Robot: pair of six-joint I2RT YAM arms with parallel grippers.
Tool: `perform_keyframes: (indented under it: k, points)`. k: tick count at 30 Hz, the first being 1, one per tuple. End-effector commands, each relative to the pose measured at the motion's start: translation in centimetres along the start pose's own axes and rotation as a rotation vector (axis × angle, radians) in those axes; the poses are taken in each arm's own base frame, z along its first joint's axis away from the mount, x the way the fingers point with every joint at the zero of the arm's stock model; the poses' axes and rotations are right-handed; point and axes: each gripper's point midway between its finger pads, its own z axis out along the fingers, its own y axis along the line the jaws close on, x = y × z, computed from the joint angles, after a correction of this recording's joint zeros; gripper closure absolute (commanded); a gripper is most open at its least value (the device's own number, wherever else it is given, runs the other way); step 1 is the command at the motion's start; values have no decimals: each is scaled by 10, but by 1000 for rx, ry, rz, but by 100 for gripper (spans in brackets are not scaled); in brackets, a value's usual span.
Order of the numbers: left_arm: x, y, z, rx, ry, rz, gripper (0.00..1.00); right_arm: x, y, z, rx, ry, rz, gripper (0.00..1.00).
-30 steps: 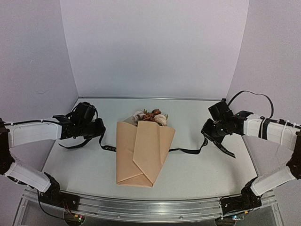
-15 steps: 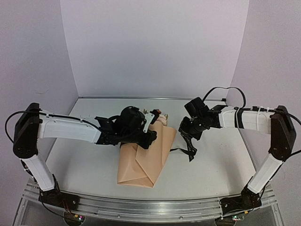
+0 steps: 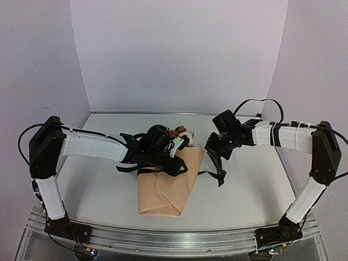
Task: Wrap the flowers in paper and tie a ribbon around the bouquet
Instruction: Place the left side of the ribbon on the folded bouquet.
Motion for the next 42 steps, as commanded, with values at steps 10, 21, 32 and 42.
perform_keyframes:
  k: [10,21,32,42]
  points:
    - [-40,0,-9,218,-31,-188,50,-10,-3,-17,23,-56,-19,100]
    - [-71,28,-42,7,-152,-338,43,-14,-17,-31,63,-94,-32,100]
    - [63,181,-152,-619,-232,-1179,33,-12,-17,-34,66,-76,-53,100]
    - [138,251,-190,-939,-196,-1246,36,-12,-16,-35,61,-75,-62,100]
